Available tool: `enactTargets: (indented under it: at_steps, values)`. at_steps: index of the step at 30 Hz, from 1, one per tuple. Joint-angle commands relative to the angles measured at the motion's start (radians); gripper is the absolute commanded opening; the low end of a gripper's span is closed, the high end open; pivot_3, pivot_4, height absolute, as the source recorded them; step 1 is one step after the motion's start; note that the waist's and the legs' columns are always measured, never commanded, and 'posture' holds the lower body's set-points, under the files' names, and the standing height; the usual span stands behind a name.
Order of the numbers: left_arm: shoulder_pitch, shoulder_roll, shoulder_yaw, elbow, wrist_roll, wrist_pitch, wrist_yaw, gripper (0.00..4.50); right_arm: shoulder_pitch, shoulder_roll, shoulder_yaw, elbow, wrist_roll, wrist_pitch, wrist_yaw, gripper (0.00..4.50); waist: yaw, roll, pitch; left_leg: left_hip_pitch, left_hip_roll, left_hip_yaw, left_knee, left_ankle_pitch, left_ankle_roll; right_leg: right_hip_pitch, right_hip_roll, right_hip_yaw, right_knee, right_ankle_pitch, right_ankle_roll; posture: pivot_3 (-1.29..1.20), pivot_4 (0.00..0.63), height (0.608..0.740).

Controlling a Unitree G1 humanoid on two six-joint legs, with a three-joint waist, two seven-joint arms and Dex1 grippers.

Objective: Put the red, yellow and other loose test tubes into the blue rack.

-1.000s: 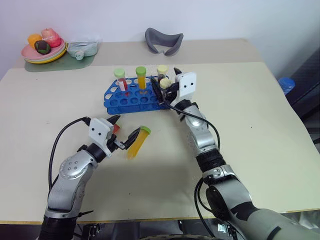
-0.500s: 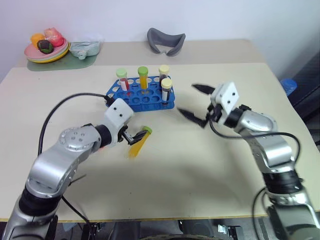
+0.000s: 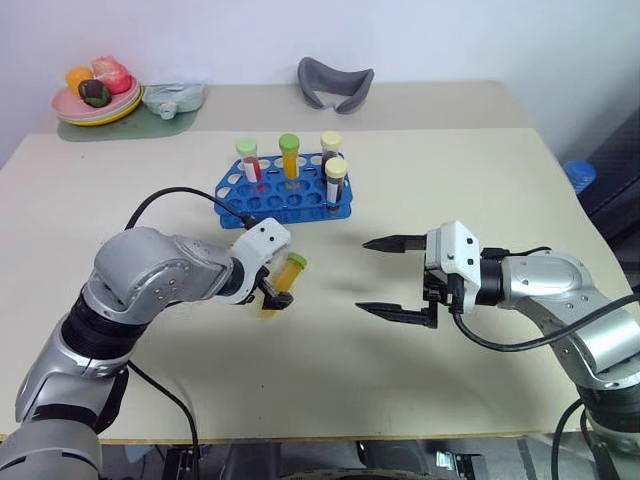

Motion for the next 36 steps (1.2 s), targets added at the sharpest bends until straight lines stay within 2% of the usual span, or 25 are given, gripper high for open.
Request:
enactTargets:
  at_steps: [1, 7, 10, 15, 24, 27, 33, 36]
  values:
    - [-0.023, -0.009, 0.013, 0.025, -0.107, 0.008, 0.124, 4.50, 0.006, -0.017, -0.028, -0.054, 0.021, 0.005, 0.003, 4.46, 0.002, 0.000, 0.000, 0.000, 0.000, 0.000, 0.000, 0.000, 0.000, 0.000, 0.000, 0.000, 0.000, 0.000, 0.000, 0.00, 0.150, 0.740]
    - [-0.030, -0.052, 0.017, 0.101, -0.201, 0.008, 0.322, 4.50, 0.012, -0.013, -0.023, -0.067, 0.021, 0.009, -0.007, 4.46, 0.002, 0.000, 0.000, 0.003, 0.000, 0.000, 0.001, 0.000, 0.000, 0.003, 0.000, 0.000, 0.000, 0.000, 0.000, 0.00, 0.150, 0.740]
    - [-0.033, -0.070, 0.023, 0.125, -0.244, 0.008, 0.396, 3.69, 0.012, -0.006, -0.020, -0.074, 0.023, 0.015, -0.013, 4.50, 0.002, 0.000, 0.000, 0.006, -0.001, 0.000, 0.000, 0.000, 0.000, 0.006, 0.000, 0.000, 0.000, 0.000, 0.000, 0.00, 0.150, 0.740]
    - [-0.051, -0.077, 0.024, 0.154, -0.312, 0.008, 0.472, 1.18, 0.011, 0.001, -0.014, -0.081, 0.026, 0.022, -0.022, 4.50, 0.002, 0.000, 0.000, 0.006, -0.001, 0.000, 0.000, 0.000, 0.000, 0.006, -0.001, 0.000, 0.000, 0.000, 0.000, 0.00, 0.150, 0.740]
    - [-0.085, -0.046, -0.011, 0.163, -0.339, 0.008, 0.507, 1.18, 0.009, 0.004, -0.007, -0.080, 0.024, 0.019, -0.033, 4.50, 0.002, 0.000, 0.000, 0.006, -0.001, 0.000, 0.000, 0.000, 0.000, 0.006, -0.001, 0.000, -0.001, 0.000, 0.000, 0.00, 0.150, 0.740]
    - [-0.113, -0.013, -0.042, 0.164, -0.325, 0.008, 0.454, 1.18, 0.006, 0.004, -0.006, -0.078, 0.025, 0.020, -0.033, 4.50, 0.000, 0.000, 0.000, 0.006, -0.001, 0.000, 0.000, 0.000, 0.000, 0.005, 0.000, 0.000, -0.001, 0.000, 0.000, 0.00, 0.150, 0.740]
    - [-0.174, 0.047, -0.133, 0.142, -0.202, 0.008, 0.270, 1.18, 0.002, 0.005, -0.003, -0.067, 0.017, 0.011, -0.030, 4.50, 0.001, 0.000, 0.000, 0.005, -0.001, 0.000, -0.001, 0.000, 0.000, 0.005, 0.000, 0.000, -0.001, 0.000, 0.000, 0.00, 0.150, 0.740]
    - [-0.204, 0.075, -0.197, 0.129, -0.099, -0.014, 0.160, 2.27, 0.007, 0.006, -0.005, -0.071, 0.015, 0.011, -0.037, 4.50, 0.001, 0.000, 0.000, 0.006, -0.001, 0.000, -0.002, 0.000, 0.000, 0.005, 0.000, 0.000, -0.002, 0.000, 0.000, 0.00, 0.150, 0.740]
